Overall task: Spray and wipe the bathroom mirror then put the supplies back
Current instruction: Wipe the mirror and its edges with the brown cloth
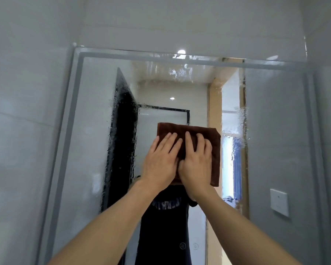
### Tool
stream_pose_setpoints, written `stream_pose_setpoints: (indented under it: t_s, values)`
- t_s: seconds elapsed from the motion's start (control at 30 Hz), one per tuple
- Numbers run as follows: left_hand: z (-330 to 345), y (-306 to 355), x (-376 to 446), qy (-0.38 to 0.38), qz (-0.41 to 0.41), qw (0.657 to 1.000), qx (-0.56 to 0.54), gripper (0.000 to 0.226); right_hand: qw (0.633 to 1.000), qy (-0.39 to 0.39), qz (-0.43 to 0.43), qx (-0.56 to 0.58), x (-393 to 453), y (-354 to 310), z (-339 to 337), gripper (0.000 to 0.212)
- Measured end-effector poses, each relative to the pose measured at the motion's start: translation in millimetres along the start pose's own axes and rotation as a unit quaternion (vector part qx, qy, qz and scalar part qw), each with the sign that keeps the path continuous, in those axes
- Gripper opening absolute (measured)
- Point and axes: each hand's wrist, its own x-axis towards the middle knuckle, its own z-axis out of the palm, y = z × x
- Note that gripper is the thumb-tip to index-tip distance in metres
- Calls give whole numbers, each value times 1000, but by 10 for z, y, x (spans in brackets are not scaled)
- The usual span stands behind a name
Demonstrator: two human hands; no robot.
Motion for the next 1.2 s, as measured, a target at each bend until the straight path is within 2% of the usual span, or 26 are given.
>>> stream_pose_setpoints:
  t_s: [0.1, 0.2, 0.33, 0.5, 0.6, 0.77, 0.87, 0.97, 1.07, 1.2]
  values:
    - [-144, -152, 51, 9, 21, 999, -46, 51, 999, 8, 44, -3, 159, -172, 55, 60]
    - [-340, -356, 116, 12, 34, 999, -40, 47, 999, 11, 36, -33, 266, -287, 150, 65]
    - [-625, -764, 144, 45, 8, 998, 33, 42, 997, 24, -37, -58, 469, -363, 240, 69]
    - [-843, -1217, 81, 59, -118, 987, 91, 37, 984, 0, -163, -66, 431, -571, 313, 69]
    - [-822, -1236, -54, 31, -96, 989, 109, 36, 977, -15, -210, -42, 236, -572, 367, 68]
    - [-777, -1045, -67, 0, -13, 993, 119, 45, 986, 3, -164, -10, 508, -475, 270, 62]
    - [-840, -1057, 79, 21, -20, 993, 115, 43, 991, 27, -124, -32, 982, -466, 171, 51]
    - [-931, -1137, 189, 53, -47, 993, 97, 47, 992, 17, -117, -46, 1294, -581, 156, 60]
    - [-958, -1195, 191, 81, -54, 991, 92, 47, 989, 16, -134, -60, 1282, -684, 248, 71]
    - [-872, -1182, 77, 72, -74, 991, 84, 48, 976, 1, -203, -74, 865, -612, 357, 68]
